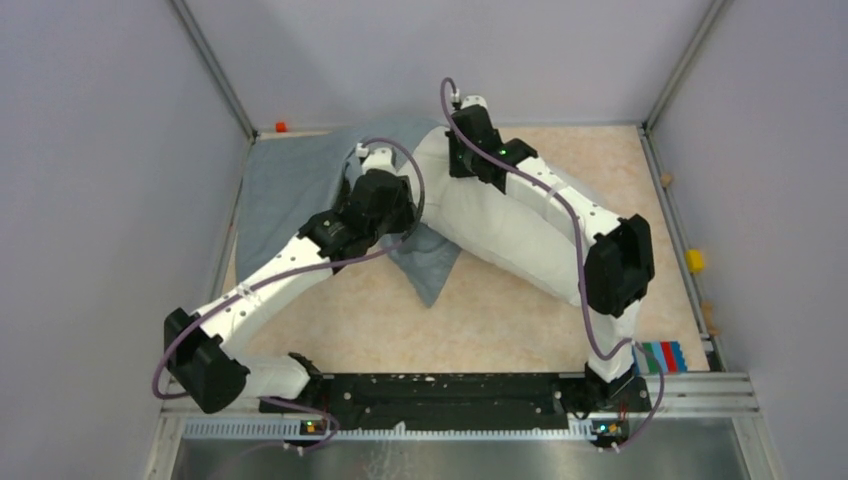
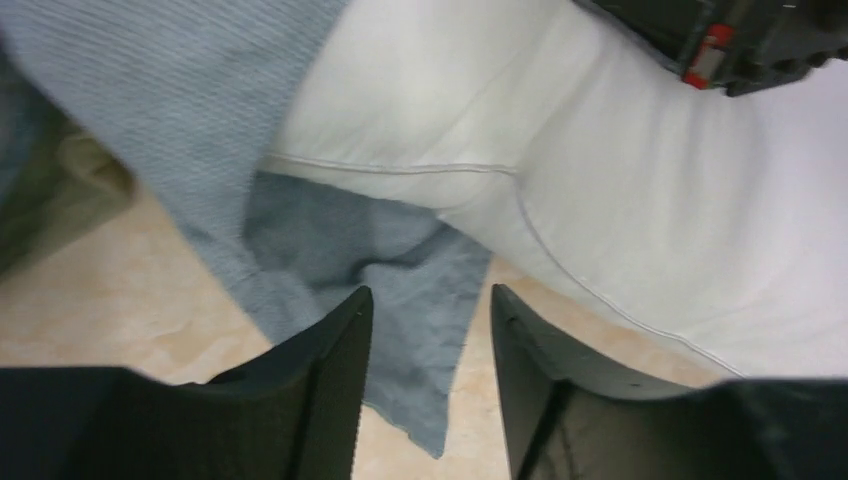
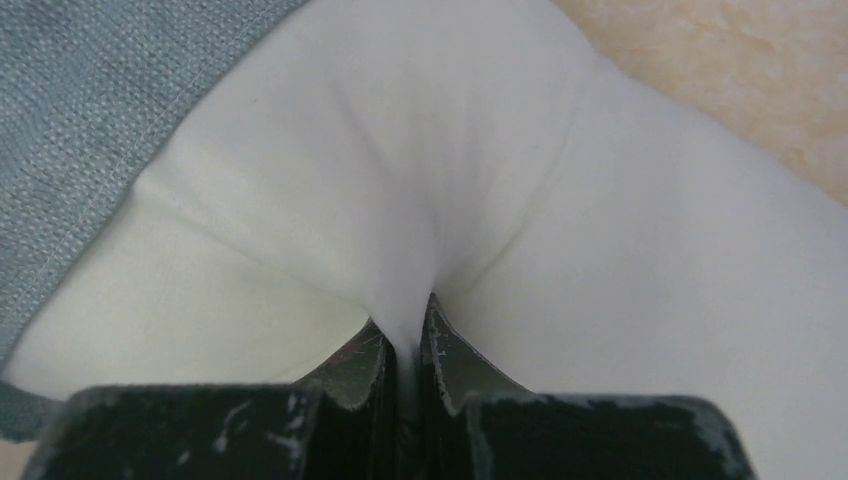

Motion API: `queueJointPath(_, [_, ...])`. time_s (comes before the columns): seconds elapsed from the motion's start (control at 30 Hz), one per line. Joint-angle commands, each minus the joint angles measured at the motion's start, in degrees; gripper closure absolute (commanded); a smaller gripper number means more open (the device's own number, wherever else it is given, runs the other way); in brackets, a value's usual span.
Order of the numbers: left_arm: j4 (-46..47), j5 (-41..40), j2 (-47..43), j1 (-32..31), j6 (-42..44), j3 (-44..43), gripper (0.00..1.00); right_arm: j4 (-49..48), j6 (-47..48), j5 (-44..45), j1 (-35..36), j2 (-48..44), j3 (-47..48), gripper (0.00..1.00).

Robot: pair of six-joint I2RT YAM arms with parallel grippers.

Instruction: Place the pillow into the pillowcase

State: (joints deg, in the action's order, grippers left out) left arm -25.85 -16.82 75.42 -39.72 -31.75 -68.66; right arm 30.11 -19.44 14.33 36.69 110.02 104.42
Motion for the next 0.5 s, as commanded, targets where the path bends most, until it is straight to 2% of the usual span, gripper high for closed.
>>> queueJointPath(0.0, [-5.62,-11.01,-4.18,1.47,-1.34,3.08,0.42,1.16,-5.21,-0.33,1.1,-0.46,2.51,1.0])
queueJointPath(0.17, [-3.71,-11.22,-4.32,6.94,-1.34,7.35,0.3,0.44,-6.49,-1.77,0.84,-0.86,1.77,1.0])
queueJointPath(0.33, [2.13,-7.48,-1.25,13.59,-2.02,11.88,0.24,0.22,-7.76,-3.39,0.75,-1.24,1.56,1.0])
queueJointPath(0.47, [11.16,-3.79,1.08,13.97,-0.43,13.4,0.23,-0.49,-9.24,-4.21,0.38,-1.83,0.7,1.0])
